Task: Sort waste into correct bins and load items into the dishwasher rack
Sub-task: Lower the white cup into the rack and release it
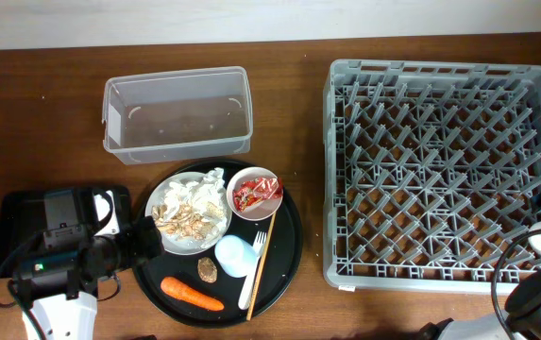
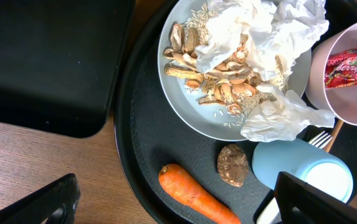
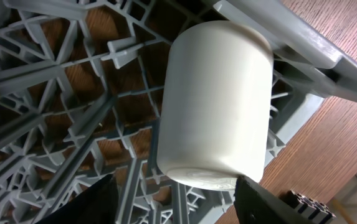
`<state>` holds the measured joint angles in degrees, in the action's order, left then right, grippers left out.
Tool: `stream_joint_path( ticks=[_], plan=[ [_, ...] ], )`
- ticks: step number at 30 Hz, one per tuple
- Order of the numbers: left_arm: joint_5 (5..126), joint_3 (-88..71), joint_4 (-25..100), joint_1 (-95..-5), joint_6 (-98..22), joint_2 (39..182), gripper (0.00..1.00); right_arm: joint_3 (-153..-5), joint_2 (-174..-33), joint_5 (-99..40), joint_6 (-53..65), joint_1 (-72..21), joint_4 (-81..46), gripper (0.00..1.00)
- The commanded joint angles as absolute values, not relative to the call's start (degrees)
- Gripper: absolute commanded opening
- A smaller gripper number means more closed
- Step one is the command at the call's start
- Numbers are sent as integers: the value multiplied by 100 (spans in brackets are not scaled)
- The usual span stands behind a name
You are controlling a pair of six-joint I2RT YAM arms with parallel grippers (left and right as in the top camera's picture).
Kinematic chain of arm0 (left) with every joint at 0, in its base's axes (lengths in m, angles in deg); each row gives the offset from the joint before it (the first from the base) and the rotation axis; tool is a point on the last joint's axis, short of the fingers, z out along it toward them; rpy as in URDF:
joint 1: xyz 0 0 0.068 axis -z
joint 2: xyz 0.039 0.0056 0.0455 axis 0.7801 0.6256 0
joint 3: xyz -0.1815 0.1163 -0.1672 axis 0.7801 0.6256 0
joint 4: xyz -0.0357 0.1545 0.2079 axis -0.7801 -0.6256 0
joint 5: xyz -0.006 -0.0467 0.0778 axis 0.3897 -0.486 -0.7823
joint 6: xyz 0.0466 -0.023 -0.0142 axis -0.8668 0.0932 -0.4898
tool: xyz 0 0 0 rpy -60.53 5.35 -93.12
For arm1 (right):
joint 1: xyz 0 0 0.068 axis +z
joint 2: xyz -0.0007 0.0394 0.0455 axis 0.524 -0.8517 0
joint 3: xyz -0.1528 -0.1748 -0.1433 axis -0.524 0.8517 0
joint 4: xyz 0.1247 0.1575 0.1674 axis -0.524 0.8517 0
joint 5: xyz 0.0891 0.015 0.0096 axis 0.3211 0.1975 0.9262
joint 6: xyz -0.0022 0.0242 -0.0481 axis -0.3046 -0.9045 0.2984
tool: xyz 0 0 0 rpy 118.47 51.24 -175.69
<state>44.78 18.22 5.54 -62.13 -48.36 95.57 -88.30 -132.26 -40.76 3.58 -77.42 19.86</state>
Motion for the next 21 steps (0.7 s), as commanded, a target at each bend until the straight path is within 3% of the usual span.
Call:
stream_joint_path(
  ticks=[1, 13, 18, 21],
  plan=[
    [4434, 1704, 552, -6243, -4785, 9559, 99, -8793, -13357, -3963, 445, -7770, 1731, 63],
    [4434, 1704, 548, -6243, -4788, 9559, 99, -8865, -13355, -5676, -436, -7779, 992, 64],
    [4434, 1704, 554, -6243, -4785, 9559, 99, -9072, -13346, -4992, -256, -7773, 1768, 65],
    [4434, 1704, 554, -6243, -4788, 9559, 99, -8932, -13349, -5010, -265, -7775, 2050, 71]
  ],
)
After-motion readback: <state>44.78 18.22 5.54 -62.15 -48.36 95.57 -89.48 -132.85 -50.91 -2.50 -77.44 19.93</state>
